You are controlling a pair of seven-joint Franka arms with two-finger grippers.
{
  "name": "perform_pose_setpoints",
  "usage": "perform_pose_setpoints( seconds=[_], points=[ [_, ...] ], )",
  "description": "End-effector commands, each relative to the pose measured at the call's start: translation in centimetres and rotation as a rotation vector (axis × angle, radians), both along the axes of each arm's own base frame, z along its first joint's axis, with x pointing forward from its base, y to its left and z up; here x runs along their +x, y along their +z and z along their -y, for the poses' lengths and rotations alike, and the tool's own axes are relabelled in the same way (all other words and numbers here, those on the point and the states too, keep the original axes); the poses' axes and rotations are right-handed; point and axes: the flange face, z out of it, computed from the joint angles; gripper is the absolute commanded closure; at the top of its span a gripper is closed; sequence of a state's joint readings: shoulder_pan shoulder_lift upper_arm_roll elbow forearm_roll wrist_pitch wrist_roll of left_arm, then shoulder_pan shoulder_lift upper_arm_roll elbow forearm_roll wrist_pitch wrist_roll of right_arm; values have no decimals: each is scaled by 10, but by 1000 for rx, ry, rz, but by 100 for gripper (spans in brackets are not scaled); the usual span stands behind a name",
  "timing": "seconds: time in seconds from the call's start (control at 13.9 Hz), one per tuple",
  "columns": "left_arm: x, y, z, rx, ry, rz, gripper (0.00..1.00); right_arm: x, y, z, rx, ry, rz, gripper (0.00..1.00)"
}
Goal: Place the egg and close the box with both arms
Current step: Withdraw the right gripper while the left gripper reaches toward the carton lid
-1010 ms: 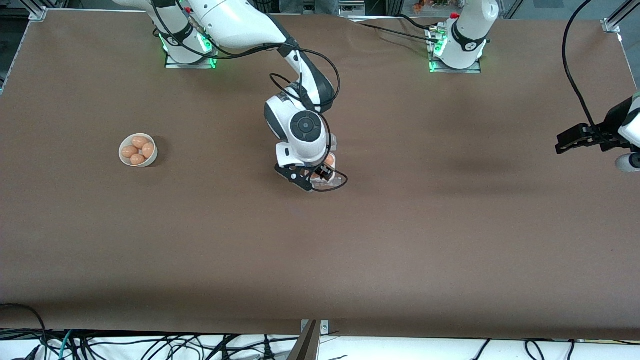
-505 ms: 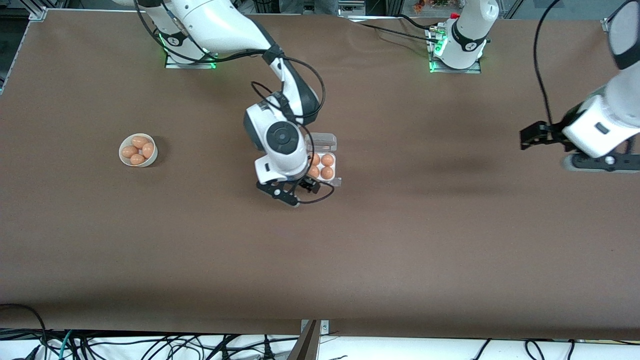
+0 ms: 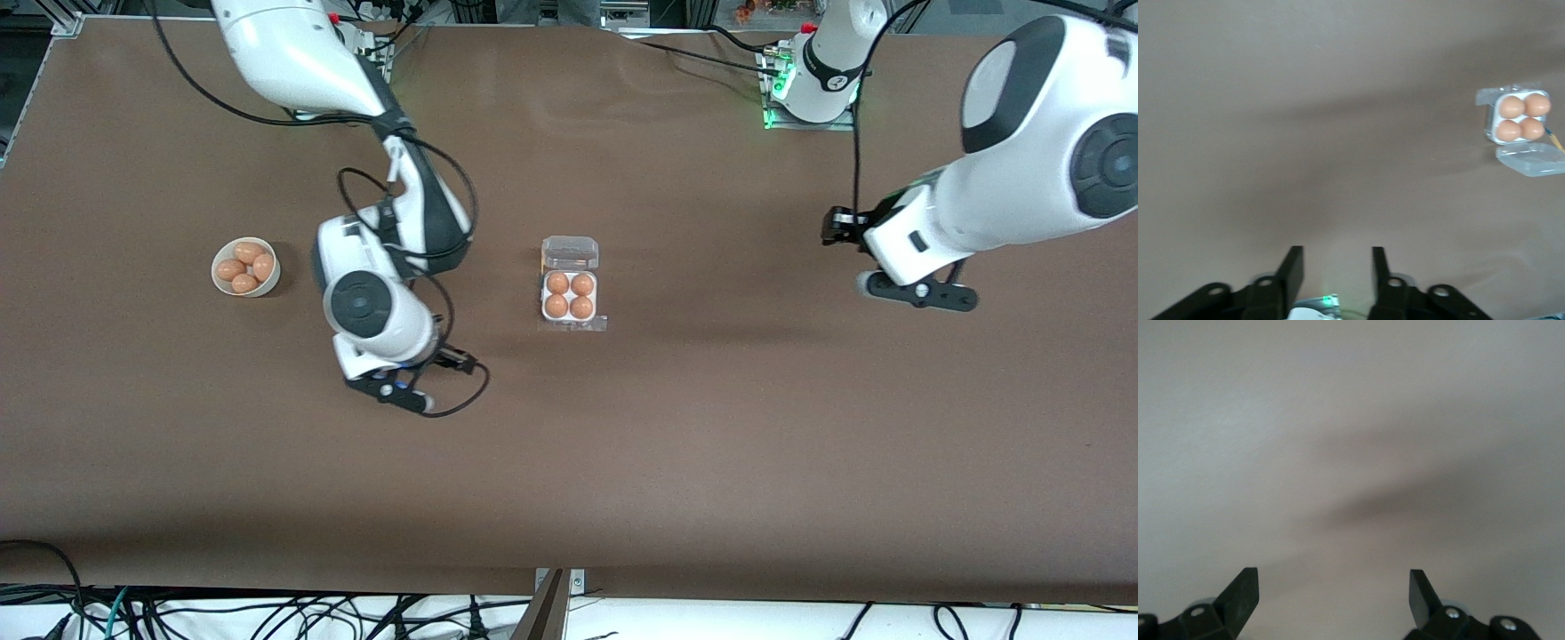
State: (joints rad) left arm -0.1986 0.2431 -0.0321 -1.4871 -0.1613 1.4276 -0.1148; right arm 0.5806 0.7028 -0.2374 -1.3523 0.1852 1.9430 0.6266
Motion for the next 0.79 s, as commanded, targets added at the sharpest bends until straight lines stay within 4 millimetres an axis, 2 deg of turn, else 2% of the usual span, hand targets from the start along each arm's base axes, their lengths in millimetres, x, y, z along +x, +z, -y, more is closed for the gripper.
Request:
perform_pose_setpoints(
  seconds=[0.0,0.07,0.22,0.29,0.36,0.51,0.72],
  points=[
    [-15,-15,62,31,10,-63,84,9,43,45,26,82,-11,0],
    [-24,-24,91,59,12,-85,89,14,52,63,32,92,-2,0],
    [-42,-48,142,117,41,-128,93,22,78,124,56,119,5,0],
    [-50,-58,162,116,56,-157,96,20,90,143,65,185,15,0],
    [-54,-68,174,104,78,-192,96,14,104,162,75,243,24,0],
    [-60,-82,192,83,134,-258,98,-3,141,209,67,237,61,0],
    [-68,-102,216,57,143,-315,98,-44,208,245,-22,272,116,0]
  ],
)
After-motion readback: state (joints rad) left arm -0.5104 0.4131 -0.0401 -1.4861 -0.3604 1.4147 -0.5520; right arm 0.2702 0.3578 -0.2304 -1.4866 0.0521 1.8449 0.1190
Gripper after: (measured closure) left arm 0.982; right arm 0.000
